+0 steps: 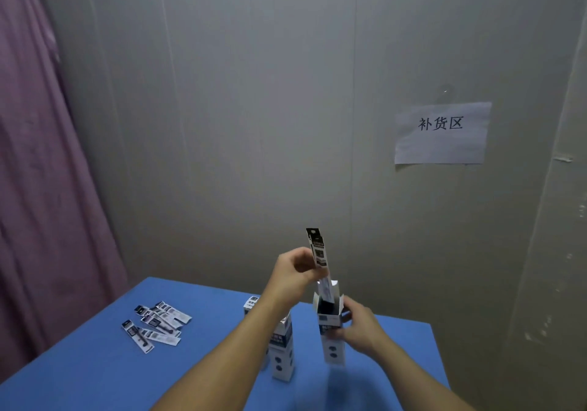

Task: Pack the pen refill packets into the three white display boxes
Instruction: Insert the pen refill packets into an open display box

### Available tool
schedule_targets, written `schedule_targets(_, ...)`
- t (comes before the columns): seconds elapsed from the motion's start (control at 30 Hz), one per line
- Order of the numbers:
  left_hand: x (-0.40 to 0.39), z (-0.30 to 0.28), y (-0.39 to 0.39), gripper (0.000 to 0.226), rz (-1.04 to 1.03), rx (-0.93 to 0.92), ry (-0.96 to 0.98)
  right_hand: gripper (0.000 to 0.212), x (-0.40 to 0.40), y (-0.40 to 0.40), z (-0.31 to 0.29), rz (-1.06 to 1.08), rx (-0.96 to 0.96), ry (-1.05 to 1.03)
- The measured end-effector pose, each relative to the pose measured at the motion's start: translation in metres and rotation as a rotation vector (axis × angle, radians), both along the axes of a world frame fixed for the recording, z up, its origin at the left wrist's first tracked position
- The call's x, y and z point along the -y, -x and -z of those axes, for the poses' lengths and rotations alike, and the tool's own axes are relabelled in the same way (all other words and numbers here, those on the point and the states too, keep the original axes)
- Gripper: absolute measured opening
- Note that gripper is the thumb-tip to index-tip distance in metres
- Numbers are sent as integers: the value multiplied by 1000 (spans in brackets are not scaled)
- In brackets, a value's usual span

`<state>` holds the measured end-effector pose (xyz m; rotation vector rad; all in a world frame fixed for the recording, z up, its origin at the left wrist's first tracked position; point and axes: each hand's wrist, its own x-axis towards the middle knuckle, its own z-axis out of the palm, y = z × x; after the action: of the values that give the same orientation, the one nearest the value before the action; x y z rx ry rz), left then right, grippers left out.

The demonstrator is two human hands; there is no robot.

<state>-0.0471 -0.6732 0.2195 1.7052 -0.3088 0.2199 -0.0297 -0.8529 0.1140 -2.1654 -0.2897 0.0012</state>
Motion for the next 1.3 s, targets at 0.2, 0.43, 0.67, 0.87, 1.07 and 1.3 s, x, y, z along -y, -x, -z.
schedule_targets(0.2,-9,-11,1,14,-19,10,-6,41,-17,-1,-25,-51,47,-14)
schedule_targets(0.43,-24,-19,1,14,-33,47,-46,45,-30,-6,-52,-70,83,-47)
schedule_targets(0.67,-30,-28,9,14,-135,93,-275,45,-39,-2,-78,-93,153,-86)
schedule_targets(0.87,-39,-40,11,35,-186,105,-436,45,-45,2,-89,-109,158,-64)
schedule_targets(1.07,-50,-45,15,18,-90,168,-293,42,-46,6,-90,-102,168,-53)
schedule_targets(1.3,-47,-35,15,8,-180,191,-575,47,-47,8,-93,-106,174,-48)
